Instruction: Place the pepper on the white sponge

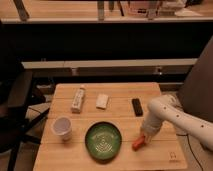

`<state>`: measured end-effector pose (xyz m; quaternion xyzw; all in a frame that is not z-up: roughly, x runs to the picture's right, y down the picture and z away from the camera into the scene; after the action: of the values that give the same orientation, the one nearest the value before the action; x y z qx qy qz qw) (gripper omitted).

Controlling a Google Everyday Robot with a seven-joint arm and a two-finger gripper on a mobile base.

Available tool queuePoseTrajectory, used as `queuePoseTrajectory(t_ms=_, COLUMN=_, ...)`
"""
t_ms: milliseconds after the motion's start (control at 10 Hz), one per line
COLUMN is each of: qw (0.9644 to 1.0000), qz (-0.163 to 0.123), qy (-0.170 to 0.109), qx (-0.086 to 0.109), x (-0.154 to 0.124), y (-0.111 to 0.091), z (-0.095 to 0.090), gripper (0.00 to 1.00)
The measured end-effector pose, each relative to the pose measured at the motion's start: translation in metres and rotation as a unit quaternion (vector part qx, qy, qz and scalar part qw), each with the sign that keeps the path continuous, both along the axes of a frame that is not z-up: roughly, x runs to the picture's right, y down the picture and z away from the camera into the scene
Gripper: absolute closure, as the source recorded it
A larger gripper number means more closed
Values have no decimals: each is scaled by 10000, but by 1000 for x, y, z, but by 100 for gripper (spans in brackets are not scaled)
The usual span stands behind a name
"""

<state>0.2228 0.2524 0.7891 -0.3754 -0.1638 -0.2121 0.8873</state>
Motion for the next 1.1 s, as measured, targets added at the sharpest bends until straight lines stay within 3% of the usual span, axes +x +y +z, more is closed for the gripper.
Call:
queuePoseTrajectory(t_ms=200, qw=10000, qz=-26, qy=37, qx=67, x=1, y=-29, z=9, gripper=100)
queuePoseTrajectory(t_ms=600, qw=9998, qz=-17, qy=120, qx=171, x=8, y=-51, z=9, gripper=100)
queuePoseTrajectory(t_ms=900, qw=9996, qz=-73, qy=132, qx=233, x=4, y=-84, z=28, gripper=100)
queuePoseTrajectory(t_ms=1100, qw=9995, qz=-116, qy=147, qx=271, x=3, y=-92, z=32, gripper=100)
